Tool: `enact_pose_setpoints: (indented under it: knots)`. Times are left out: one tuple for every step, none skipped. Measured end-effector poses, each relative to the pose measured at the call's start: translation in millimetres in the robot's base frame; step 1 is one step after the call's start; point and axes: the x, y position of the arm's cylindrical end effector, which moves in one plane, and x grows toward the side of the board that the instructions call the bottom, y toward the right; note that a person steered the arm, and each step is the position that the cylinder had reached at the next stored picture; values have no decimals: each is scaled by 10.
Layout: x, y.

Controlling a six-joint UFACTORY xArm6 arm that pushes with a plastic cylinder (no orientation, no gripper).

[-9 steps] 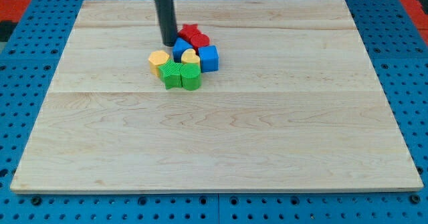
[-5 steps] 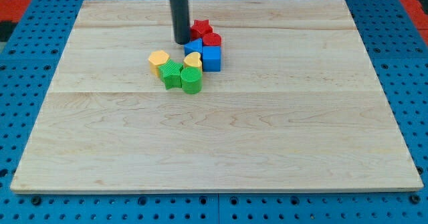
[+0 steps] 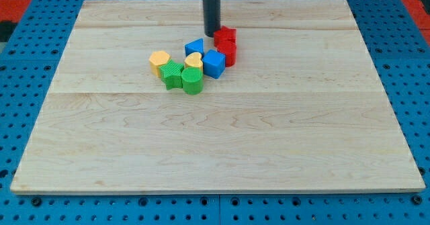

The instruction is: Push the red star along with the red circle slightly down

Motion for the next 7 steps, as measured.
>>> enact_pose_setpoints:
  knots:
    - [11,223]
    - [49,427]
    - [123,493]
    - [250,493]
    - [419,497]
    - [564,519]
    - [564,567]
